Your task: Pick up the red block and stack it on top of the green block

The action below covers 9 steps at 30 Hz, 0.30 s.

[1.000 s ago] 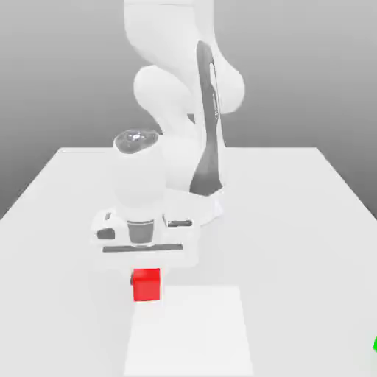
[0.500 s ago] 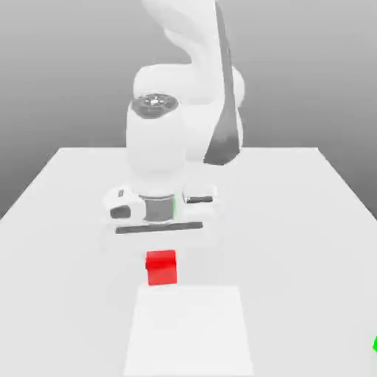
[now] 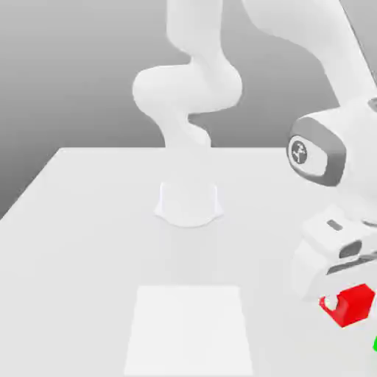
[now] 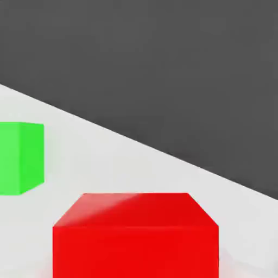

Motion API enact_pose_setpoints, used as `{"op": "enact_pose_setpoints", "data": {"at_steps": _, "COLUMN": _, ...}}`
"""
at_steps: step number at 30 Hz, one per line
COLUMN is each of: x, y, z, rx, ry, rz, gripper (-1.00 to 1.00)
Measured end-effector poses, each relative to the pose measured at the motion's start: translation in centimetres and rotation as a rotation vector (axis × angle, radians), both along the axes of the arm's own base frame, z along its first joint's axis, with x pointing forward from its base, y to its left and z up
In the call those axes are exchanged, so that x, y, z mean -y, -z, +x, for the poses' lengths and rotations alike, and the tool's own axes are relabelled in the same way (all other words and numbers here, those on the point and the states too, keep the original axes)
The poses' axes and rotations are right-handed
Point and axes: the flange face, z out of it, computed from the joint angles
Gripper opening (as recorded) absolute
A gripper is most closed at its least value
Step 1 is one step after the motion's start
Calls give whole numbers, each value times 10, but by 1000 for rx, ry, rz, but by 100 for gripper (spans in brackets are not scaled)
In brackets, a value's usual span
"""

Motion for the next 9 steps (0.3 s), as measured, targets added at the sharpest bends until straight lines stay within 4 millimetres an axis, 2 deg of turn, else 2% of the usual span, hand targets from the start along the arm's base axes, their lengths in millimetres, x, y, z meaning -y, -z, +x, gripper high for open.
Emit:
{"op": "enact_pose_setpoints", "data": {"at_steps": 1, "x": -22, "y": -3, "z": -3, "rx": 3, "ry": -11, "rz": 4, "gripper": -100}}
{"op": "enact_pose_setpoints", "data": {"at_steps": 2, "x": -33, "y": 4, "z": -4, "rx": 6, "ry": -16, "rz": 6, "gripper": -100}}
{"op": "enact_pose_setpoints", "data": {"at_steps": 5, "x": -43, "y": 46, "z": -5, "rx": 8, "ry": -20, "rz": 7, "gripper": -100}}
{"op": "enact_pose_setpoints", "data": {"at_steps": 6, "x": -43, "y": 55, "z": -6, "rx": 8, "ry": -21, "rz": 7, "gripper": 100}}
{"op": "enact_pose_setpoints", "data": {"at_steps": 9, "x": -43, "y": 55, "z": -6, "rx": 8, "ry": -21, "rz": 7, "gripper": 100}}
